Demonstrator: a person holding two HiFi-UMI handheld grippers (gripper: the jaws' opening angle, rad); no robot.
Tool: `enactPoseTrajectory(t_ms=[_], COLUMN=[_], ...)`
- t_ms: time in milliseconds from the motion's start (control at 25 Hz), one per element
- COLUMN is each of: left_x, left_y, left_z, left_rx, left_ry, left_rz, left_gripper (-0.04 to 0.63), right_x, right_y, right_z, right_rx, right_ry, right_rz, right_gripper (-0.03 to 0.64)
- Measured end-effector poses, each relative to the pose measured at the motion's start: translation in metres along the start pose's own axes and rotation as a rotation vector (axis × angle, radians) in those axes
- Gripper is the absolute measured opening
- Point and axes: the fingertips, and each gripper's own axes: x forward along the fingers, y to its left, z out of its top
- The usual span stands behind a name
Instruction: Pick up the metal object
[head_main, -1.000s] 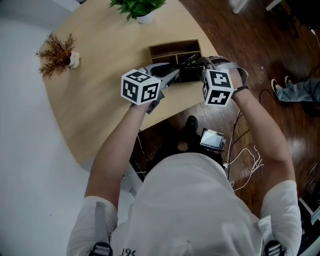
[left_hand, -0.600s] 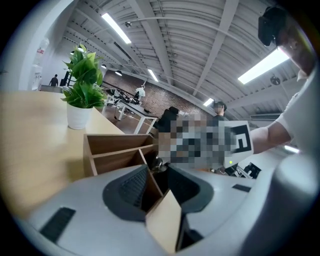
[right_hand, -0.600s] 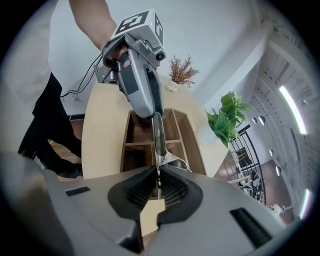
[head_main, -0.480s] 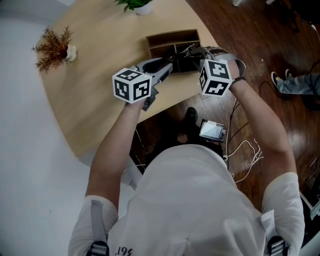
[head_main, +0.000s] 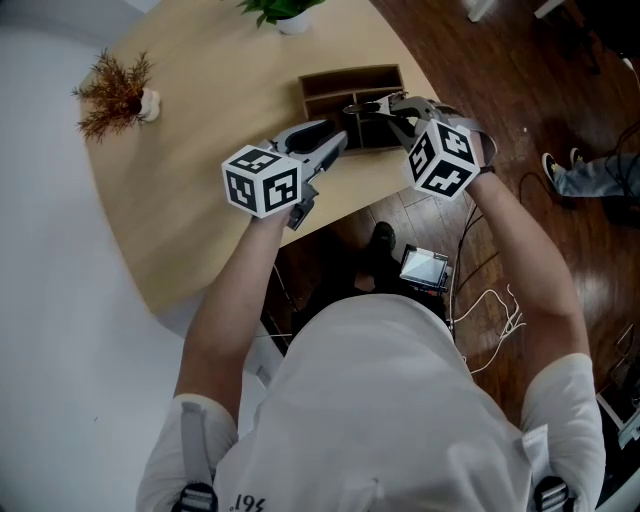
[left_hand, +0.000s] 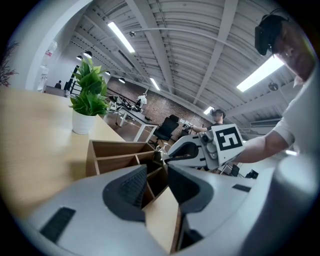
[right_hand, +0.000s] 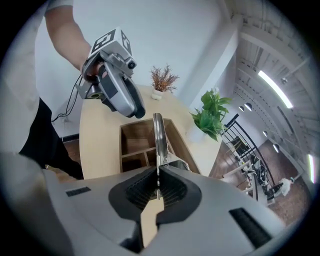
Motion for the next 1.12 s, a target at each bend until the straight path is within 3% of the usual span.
enactPoseTrajectory(t_ms=[520, 1120], left_x=[-0.016, -0.046], left_y=[-0.021, -0.065], left_z=[0.034, 0.073], left_rx=[0.029, 0.106], left_ry=[-0.102, -0.204], left_rz=[-0.019, -0.06], left_gripper=[0.106, 0.106], right_x=[-0.031, -0.091], right_y=[-0.021, -0.036], right_z=[0.02, 0.047], right_rx=[0.195, 0.292], right_ry=[-0.103, -0.231], right_rz=[-0.084, -0.197], right_gripper=[0.011, 0.011])
